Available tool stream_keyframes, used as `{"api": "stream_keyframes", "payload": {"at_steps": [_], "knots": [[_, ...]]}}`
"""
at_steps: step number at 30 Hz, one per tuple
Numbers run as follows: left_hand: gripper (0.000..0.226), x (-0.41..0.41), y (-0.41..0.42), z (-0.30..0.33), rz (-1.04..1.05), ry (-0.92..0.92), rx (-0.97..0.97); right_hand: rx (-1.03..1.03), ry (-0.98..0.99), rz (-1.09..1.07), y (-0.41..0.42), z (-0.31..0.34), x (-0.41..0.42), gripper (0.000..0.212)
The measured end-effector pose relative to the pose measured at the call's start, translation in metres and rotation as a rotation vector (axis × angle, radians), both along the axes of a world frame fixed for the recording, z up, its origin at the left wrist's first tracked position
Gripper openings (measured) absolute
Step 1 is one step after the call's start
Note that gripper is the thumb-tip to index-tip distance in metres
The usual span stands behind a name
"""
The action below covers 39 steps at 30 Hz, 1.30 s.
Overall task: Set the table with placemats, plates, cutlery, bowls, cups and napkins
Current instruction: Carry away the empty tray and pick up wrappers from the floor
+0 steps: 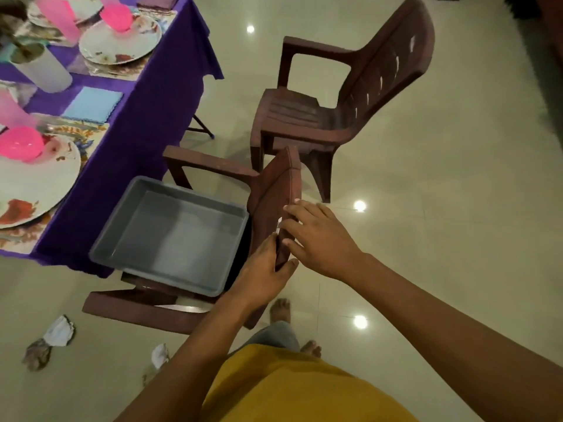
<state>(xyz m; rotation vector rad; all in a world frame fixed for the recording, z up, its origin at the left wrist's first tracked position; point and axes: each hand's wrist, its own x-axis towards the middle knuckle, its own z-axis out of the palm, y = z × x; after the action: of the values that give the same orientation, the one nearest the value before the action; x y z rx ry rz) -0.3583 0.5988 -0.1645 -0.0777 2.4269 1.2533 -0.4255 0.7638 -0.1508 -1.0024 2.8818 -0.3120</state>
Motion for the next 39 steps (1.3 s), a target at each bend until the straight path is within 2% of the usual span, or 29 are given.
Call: {"api": "stream_keyframes", "payload": {"at_steps": [6,10,15,19,22,26,29,31,34,37,39], "knots": [[0.046,-0.038,0.008,-0.013,0.078,-0.052,0.085,0.174,-0.008,0.173,-0.019,-0.018,-0.07,0.049],[0.052,-0.055,0.009,-0.022,0.125,-0.11,0.261,0.3,-0.043,0.262,-0.035,-0.021,-0.103,0.05],[0.073,-0.069,0.001,-0.031,0.122,-0.144,0.295,0.422,-0.067,0.391,-0.051,-0.021,-0.137,0.048],[0.064,-0.067,-0.001,-0.027,0.192,-0.174,0.308,0.572,-0.087,0.506,-0.068,-0.012,-0.159,0.047],[0.063,-0.062,0.003,-0.023,0.319,-0.288,0.328,0.717,-0.115,0.59,-0.081,-0.012,-0.176,0.058],[0.079,-0.05,-0.003,-0.031,0.443,-0.448,0.268,0.846,-0.152,0.671,-0.093,-0.014,-0.203,0.062],[0.078,-0.032,-0.008,-0.025,0.567,-0.576,0.173,0.923,-0.171,0.718,-0.104,-0.015,-0.223,0.066],[0.074,-0.013,-0.016,-0.034,0.599,-0.655,0.012,0.964,-0.222,0.696,-0.111,-0.019,-0.232,0.068],[0.08,0.007,-0.019,-0.039,0.756,-0.836,-0.244,0.929,-0.303,0.708,-0.12,-0.022,-0.244,0.066],[0.064,0.012,-0.013,-0.034,0.992,-0.941,-0.36,0.925,-0.302,0.722,-0.123,-0.021,-0.248,0.062],[0.059,0.01,-0.007,-0.035,1.074,-0.959,-0.353,0.933,-0.251,0.74,-0.12,-0.019,-0.249,0.052]]}}
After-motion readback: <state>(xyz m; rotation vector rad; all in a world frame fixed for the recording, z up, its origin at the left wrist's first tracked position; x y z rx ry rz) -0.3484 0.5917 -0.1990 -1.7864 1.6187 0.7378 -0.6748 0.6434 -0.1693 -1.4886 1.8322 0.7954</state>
